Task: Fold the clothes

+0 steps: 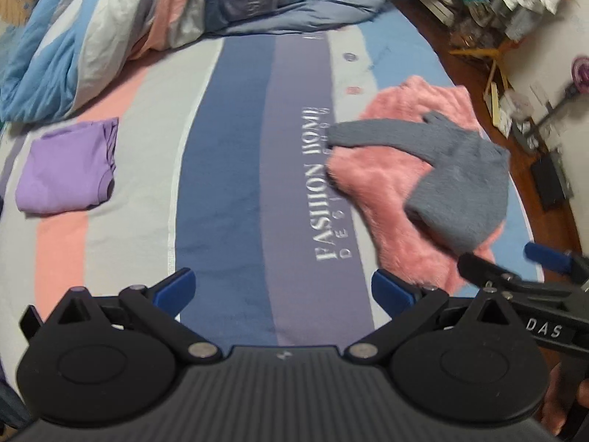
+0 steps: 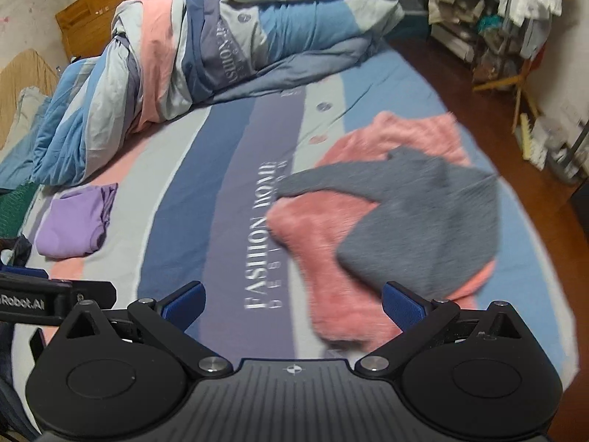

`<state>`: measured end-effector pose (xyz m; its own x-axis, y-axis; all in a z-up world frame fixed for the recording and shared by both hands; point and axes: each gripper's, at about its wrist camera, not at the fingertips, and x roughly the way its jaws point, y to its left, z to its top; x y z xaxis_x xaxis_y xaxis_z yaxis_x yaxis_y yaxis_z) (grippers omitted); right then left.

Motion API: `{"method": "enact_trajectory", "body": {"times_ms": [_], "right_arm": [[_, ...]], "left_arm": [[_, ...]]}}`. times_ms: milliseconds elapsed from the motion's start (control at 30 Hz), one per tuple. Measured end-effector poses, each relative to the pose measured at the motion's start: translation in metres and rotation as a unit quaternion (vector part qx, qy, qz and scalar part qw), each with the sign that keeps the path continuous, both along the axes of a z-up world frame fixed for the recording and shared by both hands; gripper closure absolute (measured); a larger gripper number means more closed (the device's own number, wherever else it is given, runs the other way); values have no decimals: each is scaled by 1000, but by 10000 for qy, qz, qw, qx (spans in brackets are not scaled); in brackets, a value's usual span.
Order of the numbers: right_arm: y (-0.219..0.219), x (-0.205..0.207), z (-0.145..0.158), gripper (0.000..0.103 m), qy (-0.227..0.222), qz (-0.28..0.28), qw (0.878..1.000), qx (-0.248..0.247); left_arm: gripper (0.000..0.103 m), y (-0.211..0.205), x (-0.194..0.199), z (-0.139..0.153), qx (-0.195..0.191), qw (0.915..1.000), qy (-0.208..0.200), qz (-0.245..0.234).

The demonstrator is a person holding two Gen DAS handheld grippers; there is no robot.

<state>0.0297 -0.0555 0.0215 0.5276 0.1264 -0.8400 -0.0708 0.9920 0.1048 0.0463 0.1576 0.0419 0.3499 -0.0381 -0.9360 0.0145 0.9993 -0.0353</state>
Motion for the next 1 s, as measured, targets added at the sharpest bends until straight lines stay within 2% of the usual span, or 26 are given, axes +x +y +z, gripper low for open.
{"method": "enact_trajectory", "body": {"times_ms": [167, 400, 467, 567, 800, 1000], "right_arm": [[-20, -18, 23, 2, -134, 38, 9993, -333], [-44, -35, 43, 1, -204, -203, 9993, -243], [-47, -35, 46, 0, -144, -355, 9986, -360], [-46, -39, 51, 0, -196, -327, 9976, -576], [-41, -45, 54, 0, -46, -188, 9988, -458], [-16, -49, 57, 0, 178, 63, 9994, -307]], "left_arm": [[0, -37, -13, 30, 251, 9995, -129, -147], [0, -63, -26, 64, 671, 9958, -578, -225], [0, -65, -31, 71, 720, 9950, -664, -197], [0, -66, -39, 79, 736, 9947, -701, -150], [0, -47, -53, 89, 606, 9961, -631, 58], [0, -22, -62, 85, 522, 9976, -370, 262]]}}
